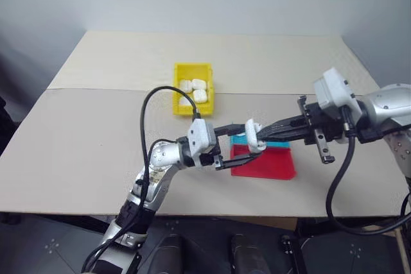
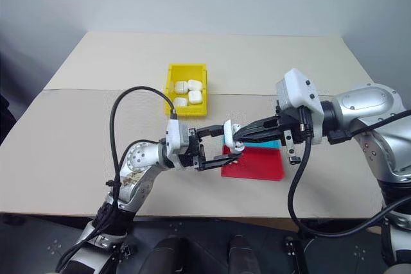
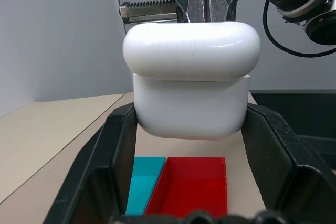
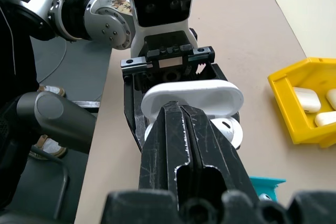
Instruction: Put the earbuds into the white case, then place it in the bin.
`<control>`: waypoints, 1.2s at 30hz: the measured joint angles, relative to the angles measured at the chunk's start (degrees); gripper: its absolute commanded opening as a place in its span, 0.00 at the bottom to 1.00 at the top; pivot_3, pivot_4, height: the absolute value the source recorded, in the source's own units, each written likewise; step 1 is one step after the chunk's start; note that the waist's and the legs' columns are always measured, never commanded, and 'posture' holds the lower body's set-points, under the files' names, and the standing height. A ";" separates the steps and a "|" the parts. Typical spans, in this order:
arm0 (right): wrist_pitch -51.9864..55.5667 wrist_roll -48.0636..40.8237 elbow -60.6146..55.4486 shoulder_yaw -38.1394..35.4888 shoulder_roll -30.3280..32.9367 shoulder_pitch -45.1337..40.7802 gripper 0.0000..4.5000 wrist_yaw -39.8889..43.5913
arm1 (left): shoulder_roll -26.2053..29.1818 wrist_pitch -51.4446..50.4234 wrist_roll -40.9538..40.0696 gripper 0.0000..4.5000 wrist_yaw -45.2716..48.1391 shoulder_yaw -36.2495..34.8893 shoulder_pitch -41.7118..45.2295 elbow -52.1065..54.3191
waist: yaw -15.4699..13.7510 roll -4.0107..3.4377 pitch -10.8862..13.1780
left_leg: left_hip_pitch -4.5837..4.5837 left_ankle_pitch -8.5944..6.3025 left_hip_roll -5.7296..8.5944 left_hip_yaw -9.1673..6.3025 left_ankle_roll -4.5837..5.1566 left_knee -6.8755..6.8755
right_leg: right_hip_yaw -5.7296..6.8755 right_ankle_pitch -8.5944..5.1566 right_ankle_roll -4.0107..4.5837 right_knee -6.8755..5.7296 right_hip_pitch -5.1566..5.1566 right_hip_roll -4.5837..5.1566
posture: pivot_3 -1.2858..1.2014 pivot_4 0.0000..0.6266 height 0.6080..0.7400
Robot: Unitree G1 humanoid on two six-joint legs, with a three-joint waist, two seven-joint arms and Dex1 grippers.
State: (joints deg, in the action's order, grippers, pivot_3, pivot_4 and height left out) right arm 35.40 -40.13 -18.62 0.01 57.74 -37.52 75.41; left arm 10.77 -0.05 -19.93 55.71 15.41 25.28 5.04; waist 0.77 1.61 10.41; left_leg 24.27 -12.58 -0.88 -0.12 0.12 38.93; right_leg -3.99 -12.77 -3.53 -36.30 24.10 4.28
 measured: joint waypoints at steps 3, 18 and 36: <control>1.34 -2.95 1.56 -1.82 -1.11 -2.33 0.01 -0.22 | -0.12 0.12 -0.39 0.61 -0.02 0.01 -0.42 0.89 | 0.04 0.00 0.00 | -0.01 0.00 0.01 0.01 0.00 0.01 | -0.01 0.01 0.01 -0.02 0.00 0.01 | 0.52 0.24 1.00; 3.50 -3.74 -1.21 1.21 -5.35 -9.68 0.01 -2.98 | -2.70 2.76 3.18 0.61 -1.42 1.07 1.99 -2.78 | 0.04 -0.01 0.00 | 0.02 0.00 0.00 0.00 0.01 0.00 | 0.00 0.04 0.00 0.02 0.01 0.00 | 0.52 0.24 1.00; -4.99 9.06 -0.81 5.80 -0.64 -5.68 0.01 1.68 | 0.06 2.60 2.69 0.61 -0.92 0.36 0.74 -2.59 | 0.01 -0.01 -0.01 | -0.01 0.01 -0.01 0.01 0.01 0.01 | 0.00 0.05 0.00 0.01 0.00 0.00 | 0.52 0.24 1.00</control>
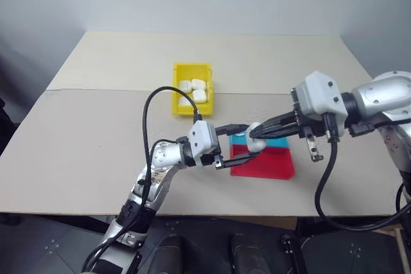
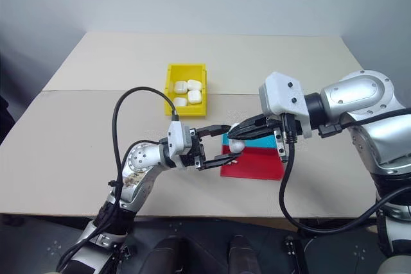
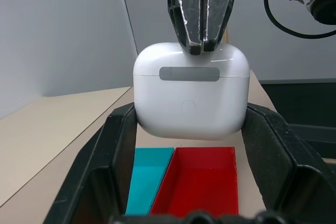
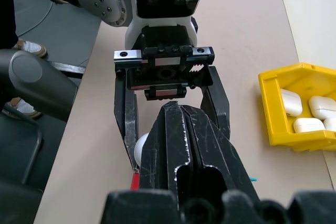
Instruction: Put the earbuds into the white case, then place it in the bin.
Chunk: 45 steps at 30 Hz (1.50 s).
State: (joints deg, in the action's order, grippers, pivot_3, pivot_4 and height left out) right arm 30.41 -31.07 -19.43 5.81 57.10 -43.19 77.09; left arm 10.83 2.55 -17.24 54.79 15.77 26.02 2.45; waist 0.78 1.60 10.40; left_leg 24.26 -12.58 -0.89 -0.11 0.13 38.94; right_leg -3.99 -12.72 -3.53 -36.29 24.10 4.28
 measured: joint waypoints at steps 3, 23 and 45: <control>0.84 -2.54 0.81 -2.27 -0.90 -0.14 0.01 -0.30 | -0.09 0.10 -0.76 0.61 -0.05 -0.31 0.00 0.23 | -0.03 0.01 0.00 | 0.02 0.00 0.01 0.00 0.00 0.00 | 0.00 0.00 0.00 0.01 0.00 0.01 | 0.52 0.24 1.00; 9.03 -15.83 -5.72 -24.33 -9.89 18.08 0.01 -26.91 | -5.73 -8.89 22.75 0.61 -45.30 -10.16 21.39 -23.93 | -0.88 0.07 -0.02 | 0.10 0.02 0.09 -0.03 0.05 0.00 | -0.01 0.08 -0.09 0.03 0.03 0.04 | 0.52 0.24 1.00; 4.81 -5.34 -9.16 -19.87 -4.14 28.84 0.00 -26.52 | -3.29 -6.20 2.32 0.99 -30.73 -17.19 14.92 -16.71 | -0.33 0.05 -0.03 | 0.09 0.03 0.06 0.01 0.04 -0.15 | -0.03 0.10 -0.11 0.12 0.06 0.04 | 0.52 0.24 1.00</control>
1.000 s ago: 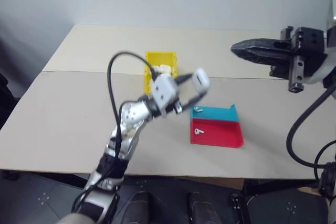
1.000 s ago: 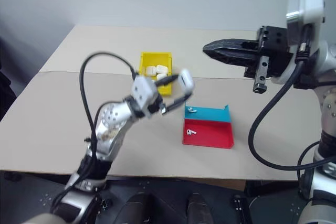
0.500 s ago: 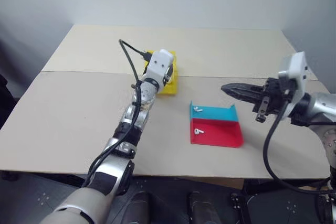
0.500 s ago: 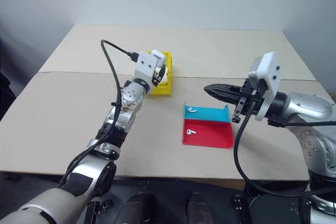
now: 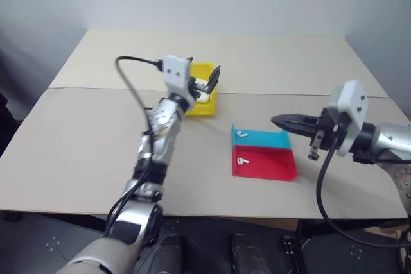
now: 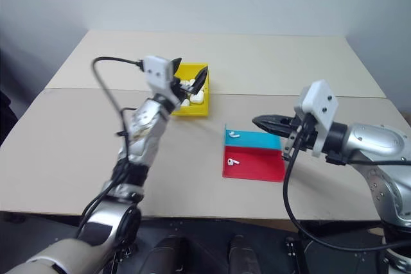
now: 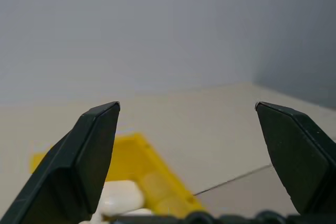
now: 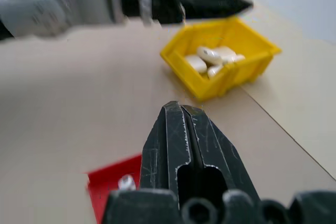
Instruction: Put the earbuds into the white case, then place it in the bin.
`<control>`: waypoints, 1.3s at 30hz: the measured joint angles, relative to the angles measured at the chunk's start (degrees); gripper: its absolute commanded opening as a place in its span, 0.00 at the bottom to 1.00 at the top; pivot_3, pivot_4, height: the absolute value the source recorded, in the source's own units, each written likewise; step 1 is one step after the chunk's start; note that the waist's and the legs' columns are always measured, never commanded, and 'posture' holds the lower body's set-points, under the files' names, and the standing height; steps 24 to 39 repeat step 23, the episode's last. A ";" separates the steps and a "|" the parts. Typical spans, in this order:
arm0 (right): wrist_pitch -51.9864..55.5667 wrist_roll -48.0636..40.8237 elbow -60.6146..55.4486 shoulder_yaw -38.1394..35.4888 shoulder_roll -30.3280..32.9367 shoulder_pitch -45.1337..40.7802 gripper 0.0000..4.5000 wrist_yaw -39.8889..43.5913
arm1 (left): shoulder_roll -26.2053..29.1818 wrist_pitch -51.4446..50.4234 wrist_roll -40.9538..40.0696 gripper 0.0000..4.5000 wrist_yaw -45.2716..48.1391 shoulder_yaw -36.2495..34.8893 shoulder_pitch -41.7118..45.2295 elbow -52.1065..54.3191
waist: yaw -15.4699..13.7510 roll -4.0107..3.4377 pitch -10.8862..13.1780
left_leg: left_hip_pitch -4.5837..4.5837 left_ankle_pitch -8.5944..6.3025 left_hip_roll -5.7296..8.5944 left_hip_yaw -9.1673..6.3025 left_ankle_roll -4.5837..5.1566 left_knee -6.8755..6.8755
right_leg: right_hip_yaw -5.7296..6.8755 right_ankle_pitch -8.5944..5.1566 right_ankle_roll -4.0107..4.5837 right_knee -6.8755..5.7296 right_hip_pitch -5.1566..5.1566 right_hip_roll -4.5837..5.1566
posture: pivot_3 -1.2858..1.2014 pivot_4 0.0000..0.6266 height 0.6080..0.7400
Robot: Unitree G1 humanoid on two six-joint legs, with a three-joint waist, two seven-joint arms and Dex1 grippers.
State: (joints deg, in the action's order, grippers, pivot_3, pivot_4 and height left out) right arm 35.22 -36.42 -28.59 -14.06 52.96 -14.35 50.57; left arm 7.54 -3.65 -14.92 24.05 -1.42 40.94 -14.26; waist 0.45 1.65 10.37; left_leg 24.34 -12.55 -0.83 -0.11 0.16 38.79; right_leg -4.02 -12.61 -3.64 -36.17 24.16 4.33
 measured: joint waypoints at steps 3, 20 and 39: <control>-8.29 4.75 2.31 -1.53 1.01 6.04 0.00 4.59 | 8.49 -5.93 -4.34 0.99 8.12 0.40 -11.07 12.92 | 0.58 0.00 0.00 | -0.09 0.00 -0.02 0.00 0.00 0.07 | -0.01 0.00 0.02 -0.09 -0.06 -0.03 | 0.52 0.24 1.00; -34.08 15.06 25.17 -9.66 9.85 11.59 0.00 22.66 | 40.30 -20.73 -23.97 0.99 32.22 -23.67 -44.15 39.09 | 0.54 -0.01 0.02 | -1.18 0.05 -0.22 0.23 0.04 0.02 | 0.04 -0.54 0.43 0.02 -1.05 -0.01 | 0.52 0.24 1.00; -35.05 14.99 26.58 -8.98 10.14 9.42 0.00 24.13 | 40.57 -21.55 -25.72 0.99 32.83 -25.74 -45.73 40.16 | 0.48 0.00 0.02 | -1.16 0.05 -0.22 0.23 0.04 -0.02 | 0.05 -0.48 0.40 0.02 -1.02 -0.01 | 0.52 0.24 1.00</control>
